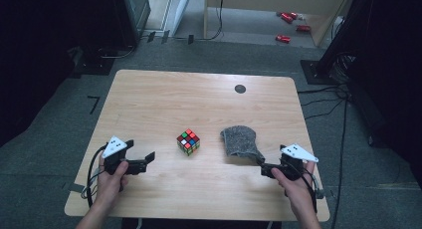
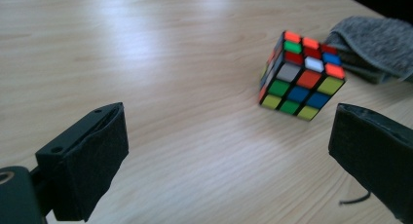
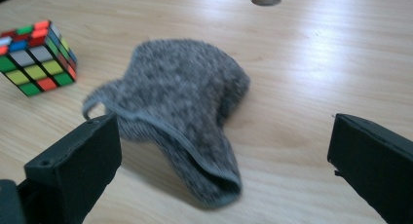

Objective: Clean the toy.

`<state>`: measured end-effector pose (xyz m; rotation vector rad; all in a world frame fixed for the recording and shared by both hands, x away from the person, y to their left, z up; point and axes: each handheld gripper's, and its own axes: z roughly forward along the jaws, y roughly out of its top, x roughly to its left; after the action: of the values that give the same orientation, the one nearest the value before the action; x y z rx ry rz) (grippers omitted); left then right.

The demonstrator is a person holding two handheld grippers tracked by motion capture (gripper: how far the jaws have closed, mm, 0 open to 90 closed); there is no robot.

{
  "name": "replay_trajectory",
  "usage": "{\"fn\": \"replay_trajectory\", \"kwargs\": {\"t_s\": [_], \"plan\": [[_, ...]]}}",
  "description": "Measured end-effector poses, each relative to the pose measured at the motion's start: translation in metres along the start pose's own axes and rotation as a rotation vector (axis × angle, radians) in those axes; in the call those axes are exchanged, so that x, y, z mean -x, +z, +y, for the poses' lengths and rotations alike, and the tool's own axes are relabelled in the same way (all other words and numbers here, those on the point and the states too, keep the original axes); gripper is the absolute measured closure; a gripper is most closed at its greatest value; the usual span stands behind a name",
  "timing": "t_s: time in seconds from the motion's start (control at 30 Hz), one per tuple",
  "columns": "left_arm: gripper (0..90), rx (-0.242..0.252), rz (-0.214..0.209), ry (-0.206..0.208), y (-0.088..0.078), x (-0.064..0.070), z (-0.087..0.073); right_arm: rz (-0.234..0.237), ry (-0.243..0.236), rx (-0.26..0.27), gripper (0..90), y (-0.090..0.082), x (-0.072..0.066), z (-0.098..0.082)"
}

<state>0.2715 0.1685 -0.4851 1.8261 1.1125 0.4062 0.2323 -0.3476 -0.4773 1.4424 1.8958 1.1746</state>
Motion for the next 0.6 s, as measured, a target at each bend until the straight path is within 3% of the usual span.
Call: {"fn": "replay_trajectory", "kwargs": {"t_s": [0.3,0.53,0.6], "plan": [[1.8,-0.07,0.069,-0.009,-0.018,-0.024,-0.03,-0.076,0.023,-0.051,0.0,-0.016,0.03,-0.028],[1.8,-0.115,0.107,-0.052,-0.019,-0.036,-0.04,-0.132,0.044,-0.1,0.0,-0.024,0.047,-0.053],[1.8,-0.124,0.111,-0.045,-0.018,-0.037,-0.039,-0.145,0.051,-0.12,0.0,-0.024,0.049,-0.059]]}}
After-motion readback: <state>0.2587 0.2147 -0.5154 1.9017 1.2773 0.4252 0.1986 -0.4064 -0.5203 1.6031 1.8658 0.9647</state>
